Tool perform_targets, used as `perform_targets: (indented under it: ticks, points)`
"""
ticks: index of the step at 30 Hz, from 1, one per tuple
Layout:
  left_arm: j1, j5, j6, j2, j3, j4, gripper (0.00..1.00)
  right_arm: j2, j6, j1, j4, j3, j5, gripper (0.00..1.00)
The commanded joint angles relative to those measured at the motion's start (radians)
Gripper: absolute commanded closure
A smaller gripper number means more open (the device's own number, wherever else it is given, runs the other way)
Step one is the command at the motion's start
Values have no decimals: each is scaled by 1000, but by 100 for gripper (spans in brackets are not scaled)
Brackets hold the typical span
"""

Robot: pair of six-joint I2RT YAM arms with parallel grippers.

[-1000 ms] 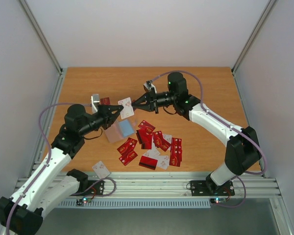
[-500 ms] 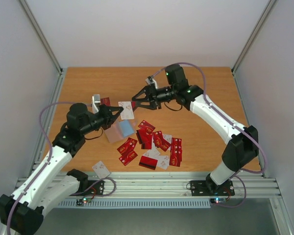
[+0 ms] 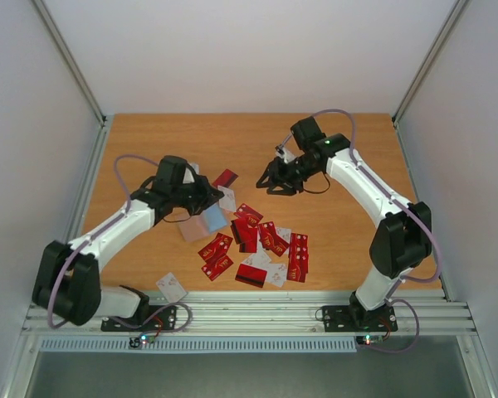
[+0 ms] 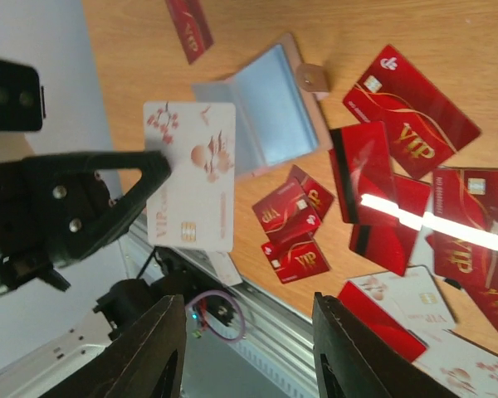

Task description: Put the credit cards into the card holder

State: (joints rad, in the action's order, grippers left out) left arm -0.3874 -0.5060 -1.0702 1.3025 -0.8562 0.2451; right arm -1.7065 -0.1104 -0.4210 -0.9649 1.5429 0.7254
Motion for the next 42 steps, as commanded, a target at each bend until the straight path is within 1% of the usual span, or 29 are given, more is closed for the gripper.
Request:
perform_targets:
  ticks: [1, 5, 10, 14, 17, 24, 28, 34, 38, 42]
  points:
    - [2, -13, 58, 92, -67, -10, 100, -12, 93, 13, -94, 38, -37, 57]
    - [2, 10, 101, 161, -89, 16, 100, -17, 149, 13, -97, 23, -18, 58]
    - [5, 42, 131, 205, -75, 43, 100, -38, 154, 13, -84, 21, 9, 58]
    - [14, 37, 162, 227, -44, 43, 100, -58, 152, 13, -76, 32, 26, 59]
    - [30, 49, 171, 200, -4, 44, 100, -64, 153, 13, -76, 36, 34, 59]
    - [79, 89, 227, 102, 93, 112, 100, -73, 156, 10, -67, 12, 55, 60]
    - [83, 112, 247, 62, 121, 138, 100, -83, 157, 3, -56, 2, 65, 60]
    - [85, 164, 262, -3, 150, 170, 100, -131, 158, -42, -48, 27, 70, 60]
    - [86, 186, 287, -19, 152, 202, 100, -170, 146, -77, -28, 53, 72, 60]
    - [88, 195, 289, -30, 180, 194, 100, -214, 143, -110, -18, 98, 83, 60]
